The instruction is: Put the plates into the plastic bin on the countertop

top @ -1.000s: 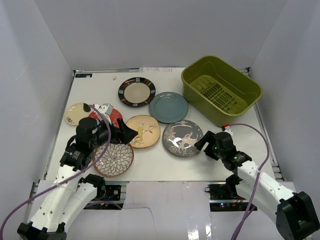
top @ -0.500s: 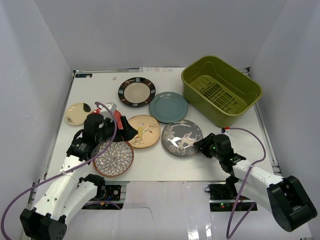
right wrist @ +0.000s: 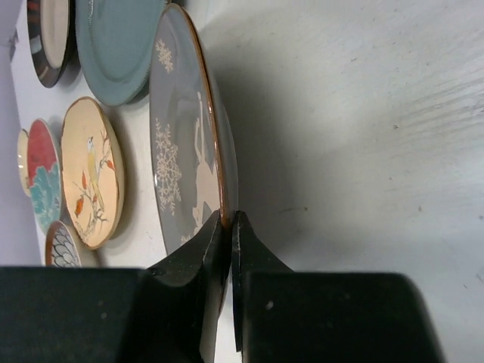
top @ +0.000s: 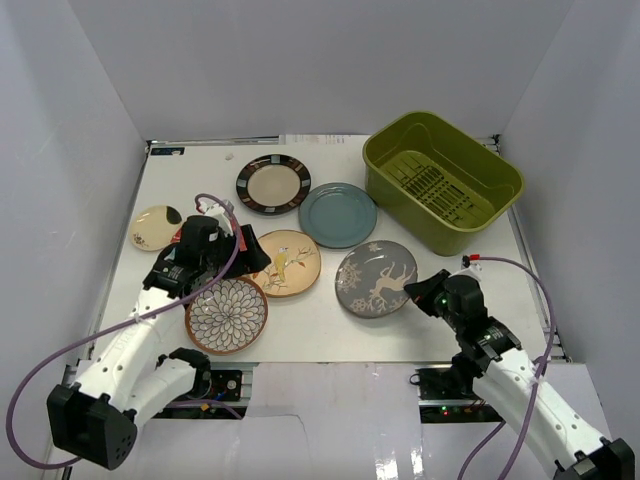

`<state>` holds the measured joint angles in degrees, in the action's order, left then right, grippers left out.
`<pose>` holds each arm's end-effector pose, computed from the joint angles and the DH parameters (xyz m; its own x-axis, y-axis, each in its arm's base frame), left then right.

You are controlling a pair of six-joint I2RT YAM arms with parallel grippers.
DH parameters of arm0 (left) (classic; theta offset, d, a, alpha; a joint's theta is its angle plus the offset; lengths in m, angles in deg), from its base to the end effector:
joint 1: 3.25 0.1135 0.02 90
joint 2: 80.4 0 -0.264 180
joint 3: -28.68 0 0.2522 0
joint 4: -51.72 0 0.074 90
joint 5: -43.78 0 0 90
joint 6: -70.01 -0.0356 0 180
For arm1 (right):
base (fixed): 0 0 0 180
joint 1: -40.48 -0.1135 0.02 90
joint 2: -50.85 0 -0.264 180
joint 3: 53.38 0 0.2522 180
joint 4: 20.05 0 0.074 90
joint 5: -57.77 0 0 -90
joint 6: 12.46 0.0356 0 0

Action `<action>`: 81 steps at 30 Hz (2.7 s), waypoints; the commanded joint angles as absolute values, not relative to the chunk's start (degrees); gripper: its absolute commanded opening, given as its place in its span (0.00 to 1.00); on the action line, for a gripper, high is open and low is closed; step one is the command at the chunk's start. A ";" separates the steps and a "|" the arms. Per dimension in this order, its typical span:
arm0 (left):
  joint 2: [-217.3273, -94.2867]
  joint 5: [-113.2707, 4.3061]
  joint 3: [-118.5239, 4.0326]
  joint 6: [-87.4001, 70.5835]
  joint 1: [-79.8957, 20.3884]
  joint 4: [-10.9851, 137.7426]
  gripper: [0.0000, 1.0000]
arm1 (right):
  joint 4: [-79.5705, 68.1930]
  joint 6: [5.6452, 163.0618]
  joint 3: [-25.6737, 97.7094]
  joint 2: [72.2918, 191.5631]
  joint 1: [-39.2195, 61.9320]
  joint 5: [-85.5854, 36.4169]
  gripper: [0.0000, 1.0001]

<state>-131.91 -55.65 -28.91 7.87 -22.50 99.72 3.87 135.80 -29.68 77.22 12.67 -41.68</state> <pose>0.1753 -0.0674 0.2739 -0.7634 -0.2217 -0.6067 0.0945 0.8908 -0.4445 0.1203 0.0569 0.1702 -0.4892 0.6904 -0.5329 0.1629 0.6726 0.7218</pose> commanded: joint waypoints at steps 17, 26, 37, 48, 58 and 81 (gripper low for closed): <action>-135.51 -54.61 -32.98 11.04 -22.50 97.13 0.79 | -4.35 116.15 20.66 96.34 13.06 -37.71 0.08; -128.15 -80.66 -27.54 4.28 -22.59 88.51 0.93 | -4.26 110.58 38.17 116.83 35.25 -42.87 0.08; -120.31 -85.86 -21.73 3.22 -23.82 83.06 0.98 | -5.23 108.65 37.64 135.39 43.91 -39.18 0.08; -117.75 -80.94 -21.29 2.78 -26.11 85.26 0.98 | -3.74 113.05 29.74 141.12 44.09 -39.32 0.10; -117.58 -78.74 -21.55 2.95 -26.19 85.79 0.98 | 5.75 104.00 33.68 141.55 43.74 -43.04 0.70; -115.12 -55.48 -26.64 3.57 -26.02 87.98 0.98 | 3.83 101.26 23.07 117.05 14.75 -42.69 0.91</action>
<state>-116.30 -63.04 -23.29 3.52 -25.95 88.18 5.33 100.00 28.17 119.36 18.68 -44.45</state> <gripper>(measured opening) 0.979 0.911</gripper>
